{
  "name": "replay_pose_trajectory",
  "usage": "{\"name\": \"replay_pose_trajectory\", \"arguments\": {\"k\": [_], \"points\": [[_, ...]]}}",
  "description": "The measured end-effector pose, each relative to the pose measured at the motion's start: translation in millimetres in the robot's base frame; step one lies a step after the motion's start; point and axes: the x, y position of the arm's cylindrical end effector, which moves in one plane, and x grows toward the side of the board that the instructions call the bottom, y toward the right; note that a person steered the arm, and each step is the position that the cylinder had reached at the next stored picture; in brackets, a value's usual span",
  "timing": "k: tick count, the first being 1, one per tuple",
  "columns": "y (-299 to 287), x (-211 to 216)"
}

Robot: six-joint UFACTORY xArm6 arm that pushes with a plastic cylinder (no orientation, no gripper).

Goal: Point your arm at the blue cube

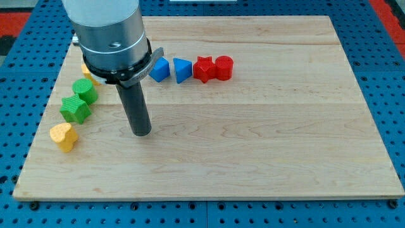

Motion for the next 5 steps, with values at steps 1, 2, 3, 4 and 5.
{"name": "replay_pose_trajectory", "arguments": {"k": [1, 2, 3, 4, 5], "points": [[0.0, -7.2], [0.0, -19.7], [0.0, -21.0], [0.0, -21.7], [0.0, -37.7]]}}
